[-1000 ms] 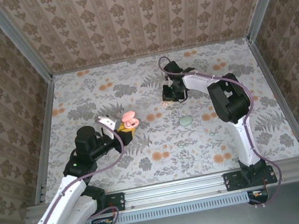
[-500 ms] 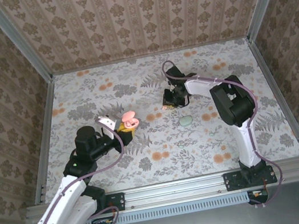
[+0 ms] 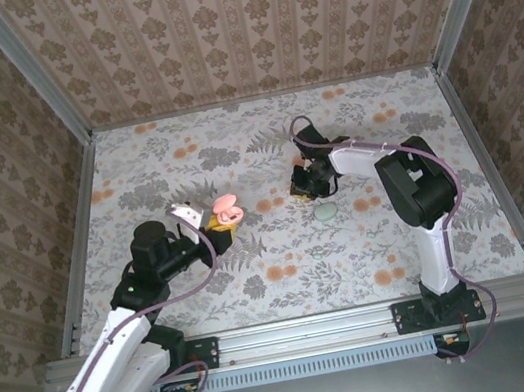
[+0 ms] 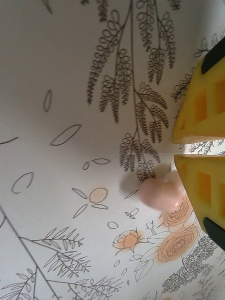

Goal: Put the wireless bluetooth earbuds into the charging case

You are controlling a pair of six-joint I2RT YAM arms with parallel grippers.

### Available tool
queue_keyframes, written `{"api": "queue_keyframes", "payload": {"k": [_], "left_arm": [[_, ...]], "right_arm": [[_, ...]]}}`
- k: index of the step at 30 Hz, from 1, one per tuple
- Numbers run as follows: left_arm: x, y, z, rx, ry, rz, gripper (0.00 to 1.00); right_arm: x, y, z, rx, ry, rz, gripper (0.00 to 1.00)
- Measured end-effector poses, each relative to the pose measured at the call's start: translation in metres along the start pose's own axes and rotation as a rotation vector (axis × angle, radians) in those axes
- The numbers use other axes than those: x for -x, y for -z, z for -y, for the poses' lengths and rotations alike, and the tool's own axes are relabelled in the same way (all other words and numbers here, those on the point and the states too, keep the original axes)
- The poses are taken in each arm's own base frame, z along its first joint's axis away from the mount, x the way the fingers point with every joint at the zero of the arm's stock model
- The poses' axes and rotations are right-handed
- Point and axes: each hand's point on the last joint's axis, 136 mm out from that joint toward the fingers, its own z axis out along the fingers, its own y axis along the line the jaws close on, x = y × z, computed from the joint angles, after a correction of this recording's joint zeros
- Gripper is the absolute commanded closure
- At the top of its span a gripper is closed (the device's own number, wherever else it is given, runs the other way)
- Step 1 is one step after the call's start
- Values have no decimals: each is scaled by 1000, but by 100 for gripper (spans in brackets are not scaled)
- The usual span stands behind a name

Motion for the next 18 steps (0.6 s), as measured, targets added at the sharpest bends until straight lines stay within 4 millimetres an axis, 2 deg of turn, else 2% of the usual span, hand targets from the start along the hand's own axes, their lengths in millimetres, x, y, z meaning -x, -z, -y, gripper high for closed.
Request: {"api": "queue_keyframes", "payload": {"k": [7, 12, 15, 18], "left_arm": [[0, 0, 0, -3, 7, 0, 100], [3, 2, 2, -4, 0, 13, 100], [5, 4, 3, -4, -6, 22, 100], [5, 4, 3, -4, -6, 22, 100]], "right_arm": [[-7, 2, 1, -10, 0, -2, 83], [-22, 14, 15, -76, -3, -22, 83], [-26, 25, 17, -112, 14, -18, 78], [-21, 34, 6, -123, 36, 1, 73]]}}
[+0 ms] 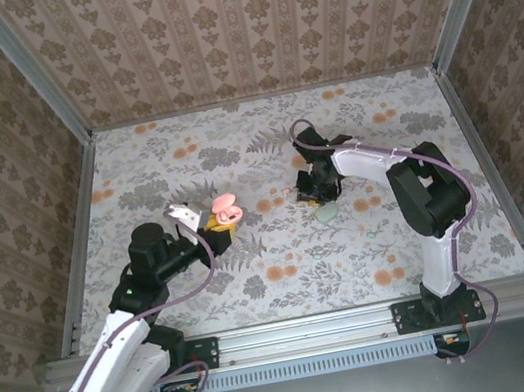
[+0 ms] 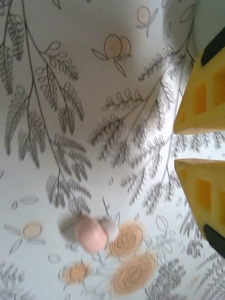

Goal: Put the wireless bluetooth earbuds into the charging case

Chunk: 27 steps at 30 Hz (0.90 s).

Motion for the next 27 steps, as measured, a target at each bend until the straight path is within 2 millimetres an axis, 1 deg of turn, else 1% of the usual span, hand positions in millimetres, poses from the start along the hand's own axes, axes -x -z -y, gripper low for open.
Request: {"api": "queue_keyframes", "payload": {"k": [2, 5, 7, 10, 14, 17, 21, 27], "left_arm": [[0, 0, 0, 0, 0, 0, 100], [0, 0, 0, 0, 0, 0, 100], [0, 0, 0, 0, 0, 0, 100], [0, 0, 0, 0, 0, 0, 100], [-1, 0, 0, 0, 0, -1, 100], [-2, 0, 0, 0, 0, -1, 100], [-4, 2, 1, -1, -2, 3, 100], [-6, 2, 1, 0, -1, 1, 100]], "right_arm": [[5, 8, -14, 13, 19, 19, 70], [14, 16, -36, 48, 42, 48, 69], [19, 16, -46, 59, 52, 57, 69], [25, 10, -54, 50, 56, 52, 69], [29, -3, -57, 4, 59, 34, 69], [29, -10, -55, -39, 62, 26, 67], [27, -14, -52, -84, 68, 23, 66], [30, -19, -50, -115, 69, 26, 66]]}}
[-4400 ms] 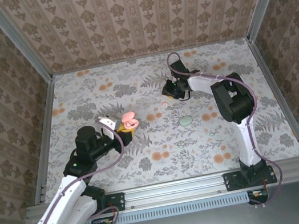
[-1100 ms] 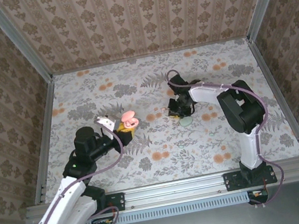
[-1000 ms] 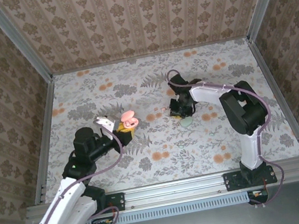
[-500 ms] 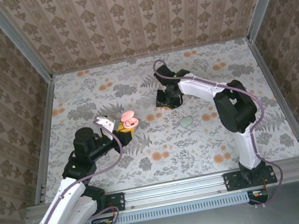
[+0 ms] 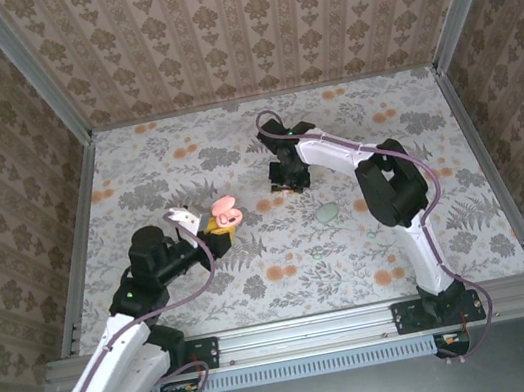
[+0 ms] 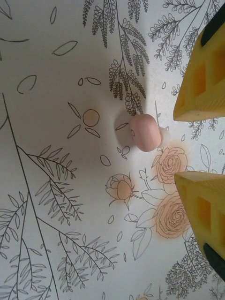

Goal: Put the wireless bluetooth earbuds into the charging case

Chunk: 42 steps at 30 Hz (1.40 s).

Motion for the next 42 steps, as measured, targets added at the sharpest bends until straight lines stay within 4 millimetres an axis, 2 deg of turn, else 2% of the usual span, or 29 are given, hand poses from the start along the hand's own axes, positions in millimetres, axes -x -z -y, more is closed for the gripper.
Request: {"api": "queue_keyframes", "payload": {"k": [12, 18, 25, 35, 39, 42], "left_arm": [[-2, 0, 0, -1, 0, 0, 100], [-2, 1, 1, -4, 0, 0, 100], [-5, 0, 1, -4, 2, -5, 100], [-5, 0, 0, -4, 3, -5, 100], [-5, 0, 1, -4, 3, -5, 100], [-5, 0, 1, -5, 3, -5, 100]], "right_arm": [[9, -17, 0, -44, 5, -3, 65], [15, -19, 0, -63, 25, 7, 67], [12, -23, 3, -80, 50, -5, 72], [10, -22, -3, -57, 90, 2, 84], [0, -14, -2, -12, 104, 7, 86], [-7, 8, -5, 54, 130, 33, 87]]}}
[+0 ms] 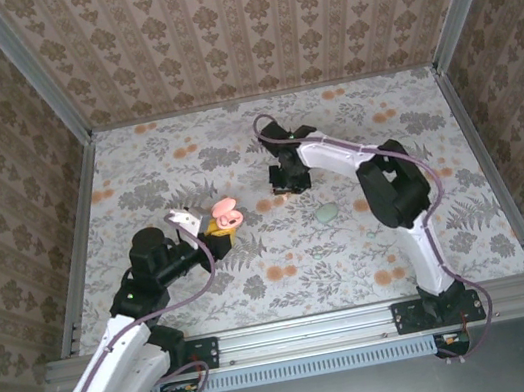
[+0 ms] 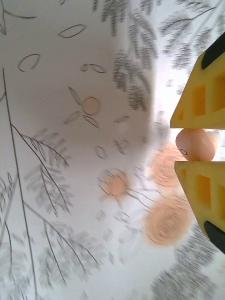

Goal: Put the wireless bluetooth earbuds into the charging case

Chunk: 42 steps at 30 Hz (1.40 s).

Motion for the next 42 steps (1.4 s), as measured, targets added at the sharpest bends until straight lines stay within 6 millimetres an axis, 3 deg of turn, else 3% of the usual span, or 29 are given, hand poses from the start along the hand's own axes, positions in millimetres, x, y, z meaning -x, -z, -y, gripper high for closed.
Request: {"api": "queue_keyframes", "payload": {"k": [4, 9, 14, 18, 23, 28, 42], "left_arm": [[0, 0, 1, -7, 0, 0, 100], [8, 1, 6, -29, -14, 30, 100], [16, 2, 11, -55, -22, 53, 100], [22, 3, 15, -74, -20, 69, 100], [31, 5, 20, -101, -13, 89, 100], [38, 7, 27, -135, -1, 101, 100], [55, 13, 38, -181, 14, 126, 100]], "right_arm": [[-2, 52, -20, 153, 65, 90, 89], [-7, 139, -62, 411, 213, 233, 90], [-36, 205, -99, 632, 385, 316, 90], [-62, 241, -118, 768, 494, 348, 89], [-89, 263, -137, 868, 612, 357, 89], [-106, 266, -147, 909, 685, 341, 90], [-115, 253, -153, 879, 787, 357, 90]]}}
